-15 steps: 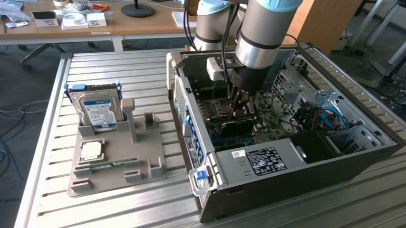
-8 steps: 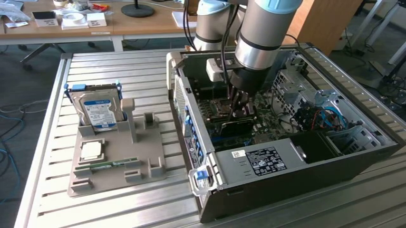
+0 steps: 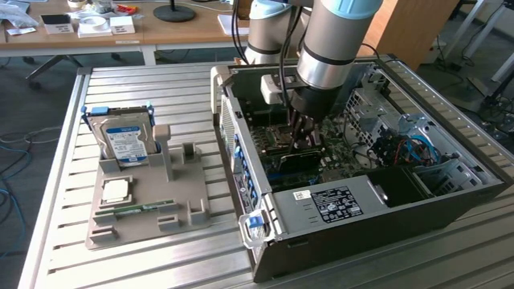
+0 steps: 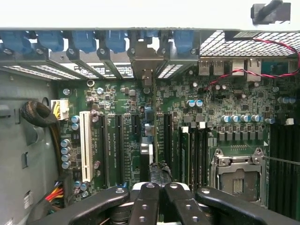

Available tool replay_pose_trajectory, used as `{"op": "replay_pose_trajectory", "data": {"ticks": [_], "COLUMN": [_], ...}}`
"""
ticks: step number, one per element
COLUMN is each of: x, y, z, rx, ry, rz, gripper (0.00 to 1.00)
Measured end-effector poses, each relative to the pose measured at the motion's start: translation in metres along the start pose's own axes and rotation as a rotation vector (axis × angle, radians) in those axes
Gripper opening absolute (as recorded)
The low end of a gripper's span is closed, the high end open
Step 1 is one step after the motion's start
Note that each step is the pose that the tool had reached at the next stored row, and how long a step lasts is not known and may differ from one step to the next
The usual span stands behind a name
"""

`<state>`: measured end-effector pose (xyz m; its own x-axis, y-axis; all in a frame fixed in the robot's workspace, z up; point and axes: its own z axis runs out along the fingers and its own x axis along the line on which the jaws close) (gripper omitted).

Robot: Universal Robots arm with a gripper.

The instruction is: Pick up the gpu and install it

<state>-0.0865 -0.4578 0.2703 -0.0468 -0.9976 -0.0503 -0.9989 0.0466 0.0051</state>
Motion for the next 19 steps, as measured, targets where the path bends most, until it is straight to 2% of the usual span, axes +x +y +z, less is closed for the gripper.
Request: {"op": "replay_pose_trajectory", "data": {"ticks": [2,19], "x": [0.0000,0.0023], "y": [0.0000,-0.0001], "z": [0.0011,0.0045], "rx": [-0.0001,-0.0004], "ry": [-0.0044,-0.0065], "rz": [0.000,0.000], "gripper": [0.11,0.11]}}
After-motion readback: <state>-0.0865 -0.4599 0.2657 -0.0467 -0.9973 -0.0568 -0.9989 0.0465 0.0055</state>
